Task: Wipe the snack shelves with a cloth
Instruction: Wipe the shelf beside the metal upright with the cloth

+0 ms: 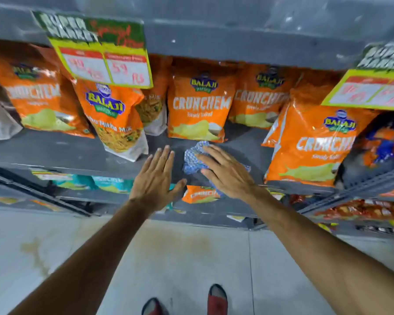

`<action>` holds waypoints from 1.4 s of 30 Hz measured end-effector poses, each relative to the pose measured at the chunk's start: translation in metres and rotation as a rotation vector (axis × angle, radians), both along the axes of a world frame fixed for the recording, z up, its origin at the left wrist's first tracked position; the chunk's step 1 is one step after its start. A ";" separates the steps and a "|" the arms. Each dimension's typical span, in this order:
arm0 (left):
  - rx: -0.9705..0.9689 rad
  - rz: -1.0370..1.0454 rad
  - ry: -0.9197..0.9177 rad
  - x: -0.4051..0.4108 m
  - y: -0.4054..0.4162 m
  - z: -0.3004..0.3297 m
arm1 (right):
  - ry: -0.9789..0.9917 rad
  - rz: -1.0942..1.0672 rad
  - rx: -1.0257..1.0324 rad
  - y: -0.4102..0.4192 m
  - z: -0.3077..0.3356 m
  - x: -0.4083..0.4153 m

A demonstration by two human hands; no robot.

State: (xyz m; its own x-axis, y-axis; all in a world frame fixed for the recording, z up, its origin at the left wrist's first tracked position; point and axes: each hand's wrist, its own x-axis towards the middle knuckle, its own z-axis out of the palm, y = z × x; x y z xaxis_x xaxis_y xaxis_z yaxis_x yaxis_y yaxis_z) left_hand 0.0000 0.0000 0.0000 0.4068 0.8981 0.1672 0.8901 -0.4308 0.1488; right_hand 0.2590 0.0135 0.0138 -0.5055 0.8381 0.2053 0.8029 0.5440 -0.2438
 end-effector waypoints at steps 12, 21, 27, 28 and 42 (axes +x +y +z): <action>-0.094 0.026 0.108 0.009 0.000 -0.004 | 0.115 -0.024 -0.015 0.007 -0.009 -0.011; 0.094 0.175 0.074 -0.045 -0.077 0.116 | 0.441 0.011 -0.248 -0.036 0.091 -0.051; 0.249 0.349 0.074 -0.113 -0.101 0.207 | 0.501 0.257 -0.210 -0.043 0.176 -0.127; 0.278 0.374 0.083 -0.127 -0.104 0.220 | 0.518 0.297 -0.201 -0.043 0.191 -0.143; 0.526 0.586 0.074 -0.379 -0.063 0.326 | 0.764 0.477 0.022 -0.006 0.321 -0.395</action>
State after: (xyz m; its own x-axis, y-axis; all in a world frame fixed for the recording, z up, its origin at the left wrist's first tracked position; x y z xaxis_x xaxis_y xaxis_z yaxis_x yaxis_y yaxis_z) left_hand -0.3793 -0.0631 0.3257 -0.0810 0.7799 0.6206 0.9934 0.1138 -0.0133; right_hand -0.1356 0.0076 0.3346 -0.5176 0.5660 0.6417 0.1137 0.7888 -0.6040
